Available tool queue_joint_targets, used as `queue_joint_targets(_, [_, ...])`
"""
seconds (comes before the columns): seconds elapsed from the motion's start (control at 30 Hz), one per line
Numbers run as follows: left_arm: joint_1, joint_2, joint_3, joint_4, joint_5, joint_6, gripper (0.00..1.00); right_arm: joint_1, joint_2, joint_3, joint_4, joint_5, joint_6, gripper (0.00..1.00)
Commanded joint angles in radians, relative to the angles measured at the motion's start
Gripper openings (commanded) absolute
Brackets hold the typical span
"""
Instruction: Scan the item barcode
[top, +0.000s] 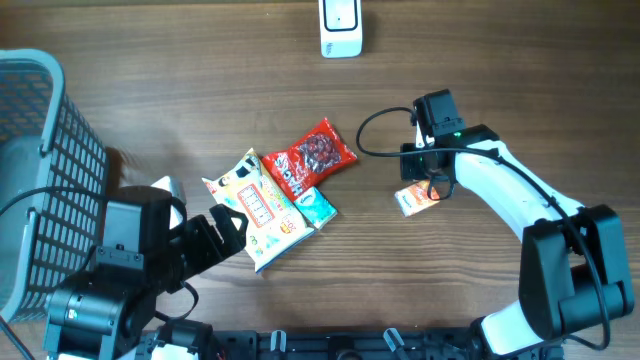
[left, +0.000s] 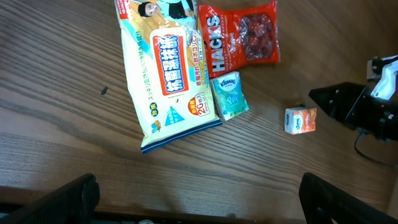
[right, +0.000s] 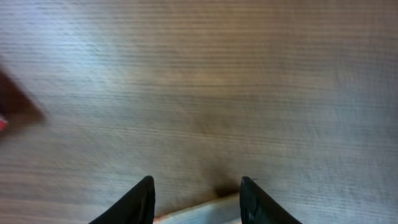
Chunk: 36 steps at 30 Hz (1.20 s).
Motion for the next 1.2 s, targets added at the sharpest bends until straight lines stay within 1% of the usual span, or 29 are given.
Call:
queue_joint_targets(0.0, [0.004, -0.002, 0.000, 0.001, 0.011, -0.006, 1.00, 0.000, 0.008, -0.002, -0.077, 0.039, 0.058, 0.44])
queue_joint_targets(0.03, [0.004, -0.002, 0.000, 0.001, 0.011, -0.006, 1.00, 0.000, 0.008, -0.002, -0.123, 0.031, 0.079, 0.44])
queue_joint_targets(0.17, [0.004, -0.002, 0.000, 0.002, 0.011, -0.006, 1.00, 0.000, 0.008, -0.002, -0.259, -0.054, 0.076, 0.44])
queue_joint_targets(0.3, [0.004, -0.002, 0.000, 0.002, 0.011, -0.006, 1.00, 0.000, 0.008, 0.014, -0.443, -0.153, 0.063, 0.44])
queue_joint_targets(0.37, [0.004, -0.002, 0.000, 0.001, 0.011, -0.006, 1.00, 0.000, 0.008, 0.050, -0.553, -0.200, 0.029, 0.50])
queue_joint_targets(0.43, [0.004, -0.002, 0.000, 0.002, 0.012, -0.006, 1.00, 0.000, 0.008, 0.095, -0.637, -0.198, 0.023, 0.57])
queue_joint_targets(0.53, [0.004, -0.002, 0.000, 0.001, 0.011, -0.006, 1.00, 0.000, 0.008, 0.127, -0.660, -0.211, 0.021, 0.61])
queue_joint_targets(0.6, [0.004, -0.002, 0.000, 0.001, 0.012, -0.006, 1.00, 0.000, 0.009, 0.127, -0.666, -0.286, -0.046, 0.60])
queue_joint_targets(0.63, [0.004, -0.002, 0.000, 0.001, 0.011, -0.006, 1.00, 0.002, 0.009, 0.121, -0.668, -0.284, -0.044, 0.57])
queue_joint_targets(0.67, [0.004, -0.002, 0.000, 0.002, 0.012, -0.006, 1.00, 0.008, 0.009, 0.100, -0.671, -0.262, -0.028, 0.56])
queue_joint_targets(0.73, [0.004, -0.002, 0.000, 0.002, 0.012, -0.006, 1.00, 0.029, 0.009, 0.042, -0.672, -0.216, 0.058, 0.58])
queue_joint_targets(0.83, [0.004, -0.002, 0.000, 0.001, 0.011, -0.006, 1.00, 0.059, 0.010, -0.039, -0.652, -0.254, 0.095, 0.60])
queue_joint_targets(0.9, [0.004, -0.002, 0.000, 0.001, 0.012, -0.006, 1.00, 0.069, 0.011, -0.061, -0.614, -0.255, 0.146, 0.60])
queue_joint_targets(0.93, [0.004, -0.002, 0.000, 0.001, 0.012, -0.006, 1.00, 0.081, 0.011, -0.078, -0.572, -0.256, 0.158, 0.57])
queue_joint_targets(0.97, [0.004, -0.002, 0.000, 0.001, 0.012, -0.006, 1.00, 0.093, 0.011, -0.094, -0.517, -0.263, 0.163, 0.52])
queue_joint_targets(1.03, [0.004, -0.002, 0.000, 0.001, 0.011, -0.006, 1.00, 0.108, 0.011, -0.121, -0.426, -0.285, 0.205, 0.18])
queue_joint_targets(1.07, [0.004, -0.002, 0.000, 0.001, 0.011, -0.006, 1.00, 0.113, 0.011, -0.130, -0.399, -0.284, 0.226, 0.09])
queue_joint_targets(1.1, [0.004, -0.002, 0.000, 0.002, 0.012, -0.006, 1.00, 0.113, 0.011, -0.134, -0.381, -0.280, 0.236, 0.05])
queue_joint_targets(1.17, [0.004, -0.002, 0.000, 0.001, 0.011, -0.006, 1.00, 0.112, 0.011, -0.135, -0.323, -0.274, 0.236, 0.04])
